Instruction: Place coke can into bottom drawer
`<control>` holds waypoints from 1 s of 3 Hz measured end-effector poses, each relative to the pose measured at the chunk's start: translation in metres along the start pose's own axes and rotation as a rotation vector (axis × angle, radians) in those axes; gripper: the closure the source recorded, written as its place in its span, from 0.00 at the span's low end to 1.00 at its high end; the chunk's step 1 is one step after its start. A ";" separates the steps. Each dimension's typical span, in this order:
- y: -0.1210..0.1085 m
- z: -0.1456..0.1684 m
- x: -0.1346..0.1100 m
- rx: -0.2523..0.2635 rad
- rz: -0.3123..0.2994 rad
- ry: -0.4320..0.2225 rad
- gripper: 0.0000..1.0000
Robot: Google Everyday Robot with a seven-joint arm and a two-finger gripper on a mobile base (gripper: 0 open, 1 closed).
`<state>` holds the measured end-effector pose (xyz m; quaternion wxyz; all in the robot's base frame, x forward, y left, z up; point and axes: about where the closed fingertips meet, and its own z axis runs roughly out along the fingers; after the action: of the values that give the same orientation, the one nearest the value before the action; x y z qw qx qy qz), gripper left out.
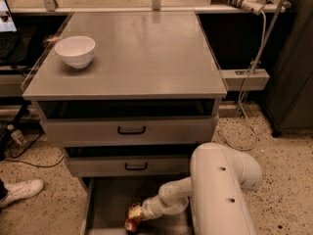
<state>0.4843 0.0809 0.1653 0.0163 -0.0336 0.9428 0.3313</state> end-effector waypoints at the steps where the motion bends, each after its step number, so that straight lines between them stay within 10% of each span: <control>1: 0.000 0.000 0.000 0.000 0.000 0.000 0.58; 3: 0.000 0.000 0.000 0.000 0.000 0.000 0.11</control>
Offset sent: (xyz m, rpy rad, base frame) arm 0.0000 0.0000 0.0000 0.0000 0.0000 0.0000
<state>0.4842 0.0810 0.1652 0.0163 -0.0336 0.9428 0.3314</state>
